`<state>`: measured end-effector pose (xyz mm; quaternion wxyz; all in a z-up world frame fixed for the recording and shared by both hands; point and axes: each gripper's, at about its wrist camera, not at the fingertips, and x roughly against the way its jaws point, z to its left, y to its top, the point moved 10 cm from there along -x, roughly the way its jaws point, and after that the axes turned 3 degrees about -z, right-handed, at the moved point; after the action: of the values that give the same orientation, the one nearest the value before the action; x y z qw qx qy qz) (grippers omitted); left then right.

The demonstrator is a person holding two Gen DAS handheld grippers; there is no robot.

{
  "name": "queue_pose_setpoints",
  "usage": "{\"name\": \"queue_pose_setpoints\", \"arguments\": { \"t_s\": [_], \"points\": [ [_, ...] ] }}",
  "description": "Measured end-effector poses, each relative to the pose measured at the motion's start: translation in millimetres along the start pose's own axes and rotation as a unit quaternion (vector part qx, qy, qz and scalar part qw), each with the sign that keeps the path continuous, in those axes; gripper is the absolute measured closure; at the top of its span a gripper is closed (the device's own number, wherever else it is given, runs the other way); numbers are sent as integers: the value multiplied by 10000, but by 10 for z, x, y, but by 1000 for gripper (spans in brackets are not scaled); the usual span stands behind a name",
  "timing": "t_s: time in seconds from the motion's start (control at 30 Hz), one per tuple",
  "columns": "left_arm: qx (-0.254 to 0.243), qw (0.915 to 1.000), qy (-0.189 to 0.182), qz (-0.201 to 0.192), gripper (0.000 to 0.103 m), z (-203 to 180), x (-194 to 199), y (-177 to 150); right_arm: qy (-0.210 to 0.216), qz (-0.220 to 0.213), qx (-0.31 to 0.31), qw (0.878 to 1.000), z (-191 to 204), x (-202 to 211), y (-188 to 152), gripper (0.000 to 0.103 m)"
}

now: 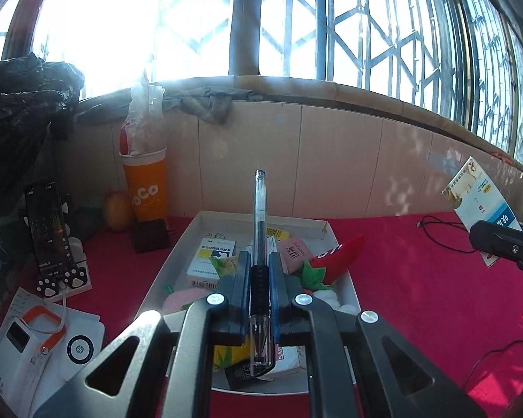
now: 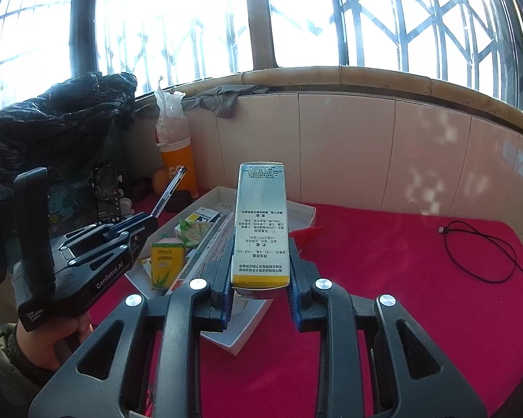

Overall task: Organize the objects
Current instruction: 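Lower the pen and white box into the tray and open both grippers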

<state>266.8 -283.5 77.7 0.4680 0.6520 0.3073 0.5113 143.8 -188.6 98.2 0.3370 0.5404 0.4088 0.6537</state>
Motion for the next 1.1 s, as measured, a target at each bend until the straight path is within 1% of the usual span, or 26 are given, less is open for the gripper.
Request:
{"name": "queue_pose_setpoints", "arguments": {
  "t_s": [0.23, 0.4, 0.57, 0.77, 1.1],
  "points": [
    [-15, 9999, 122, -61, 95, 137, 2, 109, 253, 30, -55, 9997, 216, -147, 153, 79],
    [-21, 9998, 182, -67, 95, 229, -28, 183, 374, 108, -94, 9992, 343, -276, 167, 79],
    [-42, 9997, 250, -16, 95, 363, -101, 302, 443, 251, -299, 9983, 376, -444, 180, 79],
    [-104, 9993, 360, 9, 95, 471, -191, 453, 457, 396, -456, 9971, 395, -609, 184, 79],
    [-291, 9987, 395, 125, 95, 409, -358, 508, 413, 461, -527, 9967, 456, -759, 281, 78]
  ]
}}
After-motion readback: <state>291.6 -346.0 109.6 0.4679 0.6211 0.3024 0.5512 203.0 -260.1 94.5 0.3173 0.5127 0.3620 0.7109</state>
